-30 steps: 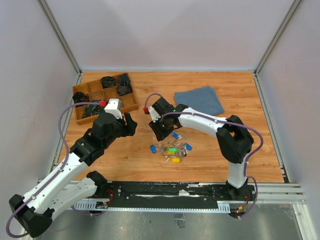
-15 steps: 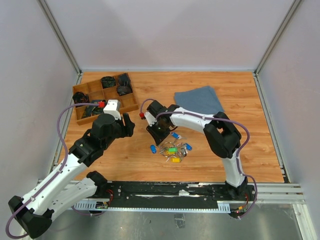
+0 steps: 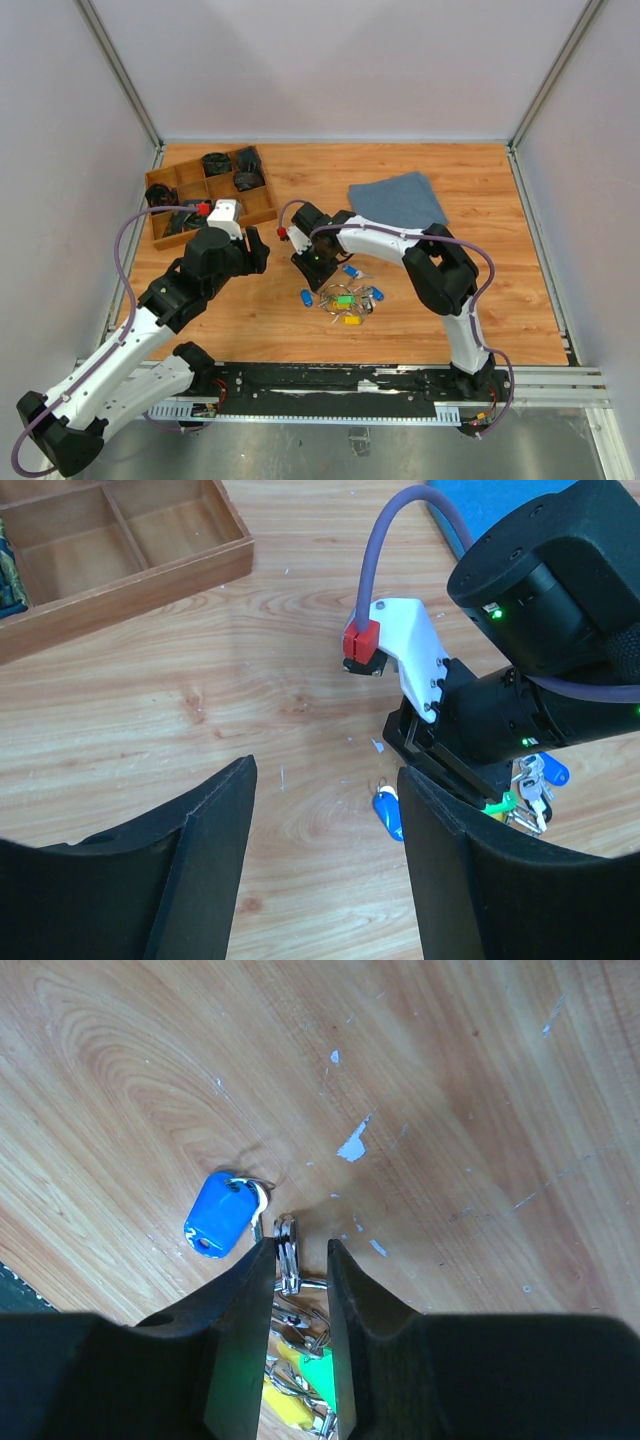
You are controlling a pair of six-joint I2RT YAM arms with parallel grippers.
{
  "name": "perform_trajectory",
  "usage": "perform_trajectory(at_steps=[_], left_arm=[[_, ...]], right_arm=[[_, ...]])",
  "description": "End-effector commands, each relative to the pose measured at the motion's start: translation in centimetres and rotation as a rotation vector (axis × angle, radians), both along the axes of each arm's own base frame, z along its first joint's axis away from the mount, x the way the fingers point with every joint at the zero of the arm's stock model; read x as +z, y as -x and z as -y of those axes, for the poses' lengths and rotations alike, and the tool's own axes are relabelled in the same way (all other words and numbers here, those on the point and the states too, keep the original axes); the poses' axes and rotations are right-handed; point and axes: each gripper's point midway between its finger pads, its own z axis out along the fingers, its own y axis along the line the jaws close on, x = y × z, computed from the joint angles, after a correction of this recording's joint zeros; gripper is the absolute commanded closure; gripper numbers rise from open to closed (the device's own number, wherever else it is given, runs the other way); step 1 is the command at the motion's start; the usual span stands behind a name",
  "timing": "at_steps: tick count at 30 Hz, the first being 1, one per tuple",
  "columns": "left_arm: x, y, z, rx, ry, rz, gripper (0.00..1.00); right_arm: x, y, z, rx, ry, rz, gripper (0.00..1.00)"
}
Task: Put the keys on the keyring
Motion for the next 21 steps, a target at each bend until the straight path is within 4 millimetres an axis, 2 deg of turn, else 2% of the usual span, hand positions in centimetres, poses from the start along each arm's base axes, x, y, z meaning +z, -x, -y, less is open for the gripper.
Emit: perform_trajectory(at_steps=[1, 6, 10, 12, 14, 21], left_arm=[[0.3, -0.4, -0.3, 0.017, -0.005, 0.017, 0.36], [0.3, -0.4, -0.3, 0.017, -0.006, 0.018, 0.36], [0.4, -0.4, -0.3, 0.018, -0.003, 0.022, 0.36], [0.5, -0.4, -0.3, 0.012, -0.001, 0.026, 0.37], [0.8, -0.4, 0.0, -0.004, 0.007, 0.035, 0.37], [3.2, -0.5, 1.4, -0.074, 0.067, 0.117, 0.37]], right_arm=[[-0.4, 0.4, -0.6, 0.026, 0.018, 0.004, 0.73], [-0.4, 0.4, -0.7, 0.026, 0.015, 0.003, 0.78], [0.0, 0.4, -0.8, 0.031, -0.001, 0.008, 0.94], [0.7, 0.2, -0.8, 0.029, -0.016, 0.03, 0.97], [1.9, -0.2, -0.6, 0.017, -0.038, 0.074, 0.99], [9.7, -2.0, -0.1, -0.092, -0.252, 0.288, 0.99]])
